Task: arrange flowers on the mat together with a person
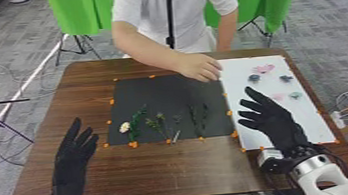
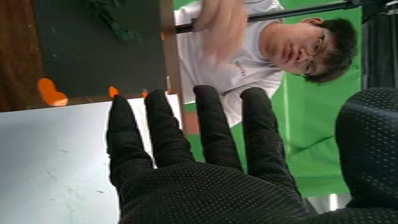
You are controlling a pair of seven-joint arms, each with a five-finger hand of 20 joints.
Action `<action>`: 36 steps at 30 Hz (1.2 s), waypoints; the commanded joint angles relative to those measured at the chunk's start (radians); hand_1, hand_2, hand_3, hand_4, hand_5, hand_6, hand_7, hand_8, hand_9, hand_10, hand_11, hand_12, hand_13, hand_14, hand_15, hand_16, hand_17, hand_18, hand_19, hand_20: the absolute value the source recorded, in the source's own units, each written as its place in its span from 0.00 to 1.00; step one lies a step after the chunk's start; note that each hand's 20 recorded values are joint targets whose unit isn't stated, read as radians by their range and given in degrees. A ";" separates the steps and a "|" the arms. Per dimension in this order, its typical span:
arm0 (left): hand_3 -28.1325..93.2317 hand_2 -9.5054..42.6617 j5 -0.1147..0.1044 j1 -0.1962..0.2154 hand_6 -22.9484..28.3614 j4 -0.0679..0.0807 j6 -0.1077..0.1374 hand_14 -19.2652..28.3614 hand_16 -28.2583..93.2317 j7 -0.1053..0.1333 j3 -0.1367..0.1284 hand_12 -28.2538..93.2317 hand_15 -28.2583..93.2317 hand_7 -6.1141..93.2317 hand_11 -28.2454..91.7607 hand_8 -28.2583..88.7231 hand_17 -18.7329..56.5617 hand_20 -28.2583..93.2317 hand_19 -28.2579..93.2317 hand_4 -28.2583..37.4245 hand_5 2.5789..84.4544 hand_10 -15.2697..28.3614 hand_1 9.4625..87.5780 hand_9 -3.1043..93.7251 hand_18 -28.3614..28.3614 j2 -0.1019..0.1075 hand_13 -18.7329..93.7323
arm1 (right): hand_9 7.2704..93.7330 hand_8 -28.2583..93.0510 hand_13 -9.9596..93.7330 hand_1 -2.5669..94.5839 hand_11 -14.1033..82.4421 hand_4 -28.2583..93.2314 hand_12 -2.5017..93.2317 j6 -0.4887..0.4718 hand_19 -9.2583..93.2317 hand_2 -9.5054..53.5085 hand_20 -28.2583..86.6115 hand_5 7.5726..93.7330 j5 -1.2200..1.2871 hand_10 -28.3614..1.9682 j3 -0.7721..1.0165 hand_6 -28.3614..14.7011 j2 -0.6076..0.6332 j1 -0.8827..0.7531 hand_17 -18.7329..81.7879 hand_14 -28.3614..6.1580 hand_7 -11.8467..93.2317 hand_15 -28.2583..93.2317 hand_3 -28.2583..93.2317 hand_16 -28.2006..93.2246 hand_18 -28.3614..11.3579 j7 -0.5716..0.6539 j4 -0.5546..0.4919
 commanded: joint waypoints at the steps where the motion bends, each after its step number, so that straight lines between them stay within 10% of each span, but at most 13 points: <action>1: 0.87 0.27 0.005 0.016 0.40 -0.003 -0.014 0.76 0.24 -0.009 -0.003 0.34 0.38 0.18 0.30 0.15 0.09 0.28 0.57 0.00 0.27 0.61 0.13 0.32 0.90 -0.007 0.35 | 0.31 0.16 0.33 0.20 0.18 0.01 0.21 -0.019 0.38 0.31 0.41 0.27 -0.007 0.58 0.009 0.78 -0.007 -0.004 0.22 0.27 0.20 0.25 0.77 0.50 0.12 -0.011 -0.024; 36: 0.87 0.26 0.010 0.012 0.41 -0.024 -0.019 0.78 0.23 -0.015 0.000 0.34 0.42 0.18 0.31 0.16 0.09 0.27 0.58 0.00 0.26 0.63 0.15 0.32 0.91 -0.003 0.36 | 0.34 0.16 0.37 0.21 0.18 0.01 0.20 -0.021 0.37 0.29 0.41 0.29 -0.008 0.58 -0.005 0.78 -0.005 0.010 0.22 0.26 0.20 0.27 0.77 0.49 0.11 -0.011 -0.014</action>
